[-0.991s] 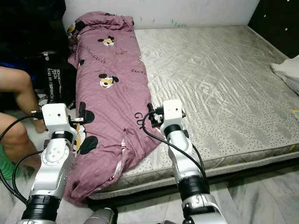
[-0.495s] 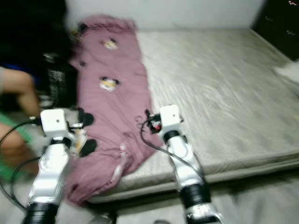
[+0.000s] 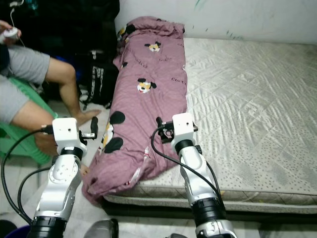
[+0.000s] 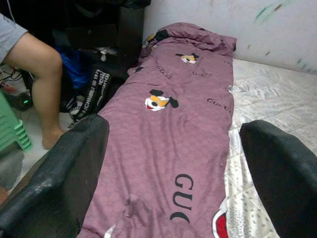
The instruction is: Clean up the room
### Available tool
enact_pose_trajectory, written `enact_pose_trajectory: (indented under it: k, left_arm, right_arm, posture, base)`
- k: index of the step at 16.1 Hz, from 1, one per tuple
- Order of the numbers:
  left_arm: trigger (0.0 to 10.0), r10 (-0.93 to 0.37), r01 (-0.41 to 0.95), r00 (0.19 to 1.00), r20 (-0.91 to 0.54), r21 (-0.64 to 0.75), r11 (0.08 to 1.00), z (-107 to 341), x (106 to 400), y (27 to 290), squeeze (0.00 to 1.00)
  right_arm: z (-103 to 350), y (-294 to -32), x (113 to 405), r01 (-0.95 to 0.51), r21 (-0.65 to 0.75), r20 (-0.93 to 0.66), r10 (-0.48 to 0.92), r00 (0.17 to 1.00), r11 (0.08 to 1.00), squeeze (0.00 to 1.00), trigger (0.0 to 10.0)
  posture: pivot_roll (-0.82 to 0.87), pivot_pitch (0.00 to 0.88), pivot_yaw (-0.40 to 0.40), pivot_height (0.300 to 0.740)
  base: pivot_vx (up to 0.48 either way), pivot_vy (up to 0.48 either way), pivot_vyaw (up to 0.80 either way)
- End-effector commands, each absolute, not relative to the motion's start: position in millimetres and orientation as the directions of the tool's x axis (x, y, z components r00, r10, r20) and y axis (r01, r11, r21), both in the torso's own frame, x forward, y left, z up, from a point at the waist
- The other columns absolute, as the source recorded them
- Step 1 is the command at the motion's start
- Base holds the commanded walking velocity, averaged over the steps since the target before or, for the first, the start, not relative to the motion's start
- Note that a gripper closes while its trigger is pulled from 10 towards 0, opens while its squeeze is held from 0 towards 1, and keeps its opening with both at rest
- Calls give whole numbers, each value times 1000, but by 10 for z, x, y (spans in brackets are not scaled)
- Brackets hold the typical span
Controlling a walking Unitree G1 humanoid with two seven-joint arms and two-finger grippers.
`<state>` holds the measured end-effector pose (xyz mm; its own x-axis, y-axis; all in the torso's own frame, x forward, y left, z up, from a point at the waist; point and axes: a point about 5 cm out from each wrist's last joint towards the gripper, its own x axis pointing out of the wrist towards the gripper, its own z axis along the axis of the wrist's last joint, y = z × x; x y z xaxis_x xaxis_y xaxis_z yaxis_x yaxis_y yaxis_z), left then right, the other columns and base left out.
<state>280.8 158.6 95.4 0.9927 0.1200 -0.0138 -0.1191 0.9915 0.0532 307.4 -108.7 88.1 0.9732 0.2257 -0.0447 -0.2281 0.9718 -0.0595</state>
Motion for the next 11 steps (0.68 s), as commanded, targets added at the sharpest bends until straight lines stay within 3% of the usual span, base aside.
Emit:
enact_pose_trajectory:
  k: [1, 4, 8, 11]
  left_arm:
    - [10000, 133, -133, 991, -9, 64, 989, 970, 2800, 1613, 0]
    - [10000, 138, -136, 990, -27, 73, 988, 934, 2741, 1672, 0]
    - [10000, 149, -144, 988, -52, 90, 986, 905, 2698, 1787, 0]
    - [10000, 124, -117, 990, -60, 100, 988, 911, 2694, 1779, 0]
  right_arm:
    - [918, -1072, 3080, -229, -53, -37, 228, 973, 972, 0, 10000]
    - [888, -1093, 3079, -193, -28, -67, 191, 979, 981, 0, 10000]
    - [894, -1129, 3073, -158, -3, -70, 157, 985, 987, 0, 10000]
    - [916, -1186, 3071, -119, 12, -70, 119, 990, 993, 0, 10000]
  posture:
    - [98, 51, -42, 740]
    - [104, 61, -35, 740]
    - [109, 77, -29, 740]
    - [109, 88, -30, 740]
  base:
    - [0, 0, 0]
    - [0, 0, 0]
    - [0, 0, -800]
    - [0, 0, -138]
